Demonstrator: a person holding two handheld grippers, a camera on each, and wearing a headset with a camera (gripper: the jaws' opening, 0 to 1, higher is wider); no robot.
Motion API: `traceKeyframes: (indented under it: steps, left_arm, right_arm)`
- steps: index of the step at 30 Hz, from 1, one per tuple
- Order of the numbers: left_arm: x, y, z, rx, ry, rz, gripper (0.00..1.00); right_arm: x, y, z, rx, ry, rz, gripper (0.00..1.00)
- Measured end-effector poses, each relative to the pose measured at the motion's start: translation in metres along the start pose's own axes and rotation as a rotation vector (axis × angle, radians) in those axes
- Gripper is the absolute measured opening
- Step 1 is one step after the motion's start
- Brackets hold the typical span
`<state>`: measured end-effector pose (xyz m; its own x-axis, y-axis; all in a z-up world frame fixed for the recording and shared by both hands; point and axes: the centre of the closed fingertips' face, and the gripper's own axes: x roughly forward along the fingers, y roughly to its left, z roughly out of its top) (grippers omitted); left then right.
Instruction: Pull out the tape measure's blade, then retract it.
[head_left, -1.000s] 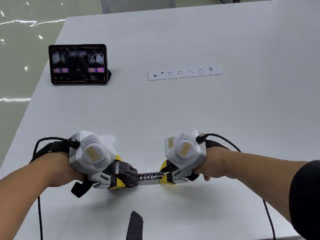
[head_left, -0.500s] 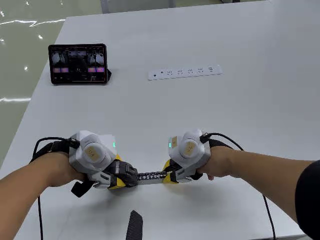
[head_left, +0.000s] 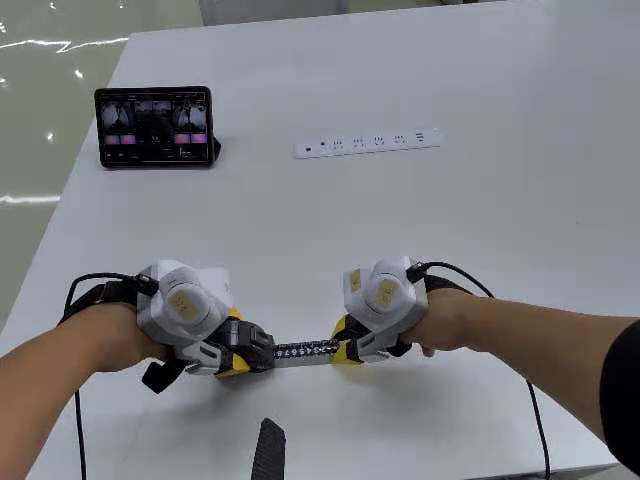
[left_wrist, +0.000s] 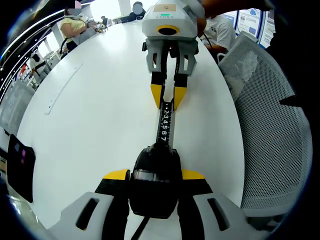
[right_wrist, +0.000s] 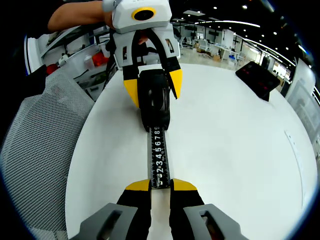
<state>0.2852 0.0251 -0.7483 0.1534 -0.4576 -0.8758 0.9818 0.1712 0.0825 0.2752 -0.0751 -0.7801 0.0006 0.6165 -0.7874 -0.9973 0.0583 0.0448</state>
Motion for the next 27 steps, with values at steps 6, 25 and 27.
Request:
traceKeyframes:
  steps: [6,25,27]
  left_arm:
    - [0.0,0.0,0.0,-0.002,-0.001,0.001,0.32]
    - [0.001,0.001,0.0,-0.004,-0.001,0.003,0.32]
    - [0.001,0.0,0.0,-0.004,-0.001,0.003,0.32]
  right_arm:
    - [-0.002,-0.001,-0.003,-0.001,0.006,0.001,0.09]
    - [-0.008,-0.001,-0.012,0.004,0.011,-0.005,0.09]
    - [-0.009,-0.001,-0.013,0.005,0.011,-0.006,0.09]
